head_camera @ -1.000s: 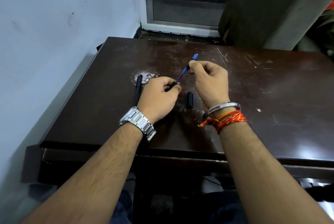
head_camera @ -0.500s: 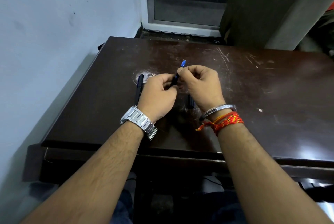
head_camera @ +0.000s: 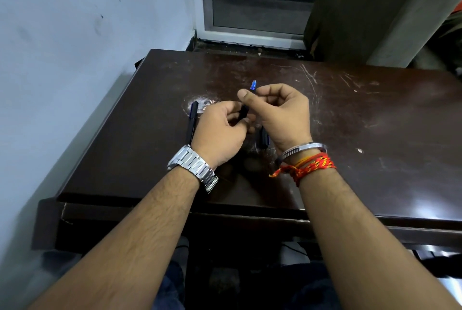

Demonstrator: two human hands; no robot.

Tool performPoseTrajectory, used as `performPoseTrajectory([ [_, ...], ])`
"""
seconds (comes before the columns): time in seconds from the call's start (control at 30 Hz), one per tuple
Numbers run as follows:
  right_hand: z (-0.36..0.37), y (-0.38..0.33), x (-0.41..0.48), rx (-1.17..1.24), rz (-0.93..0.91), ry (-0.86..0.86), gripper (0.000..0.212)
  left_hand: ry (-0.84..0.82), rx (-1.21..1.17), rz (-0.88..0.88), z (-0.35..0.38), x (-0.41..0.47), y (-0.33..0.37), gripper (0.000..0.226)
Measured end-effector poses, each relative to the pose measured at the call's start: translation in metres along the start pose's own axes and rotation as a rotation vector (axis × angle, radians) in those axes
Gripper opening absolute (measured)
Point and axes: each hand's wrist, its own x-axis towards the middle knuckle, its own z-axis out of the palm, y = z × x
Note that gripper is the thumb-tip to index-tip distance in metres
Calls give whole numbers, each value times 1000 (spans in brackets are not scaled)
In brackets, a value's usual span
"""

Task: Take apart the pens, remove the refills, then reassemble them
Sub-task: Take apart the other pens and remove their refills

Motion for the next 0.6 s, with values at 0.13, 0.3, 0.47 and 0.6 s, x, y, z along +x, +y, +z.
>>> performPoseTrajectory([
  [0.13,3,0,0,-38,25,-13,11,-1,-18,-4,1,0,-1,22],
  [0.3,2,1,-2,-53,-2,-4,22,5,35,51,-1,0,-1,23],
  [0.47,3,3,1,-121,8,4,8,18,9,30,-1,0,-3,33],
  [0.6,1,3,1,-99,-6,38,24,36,50,54,-1,1,-3,31],
])
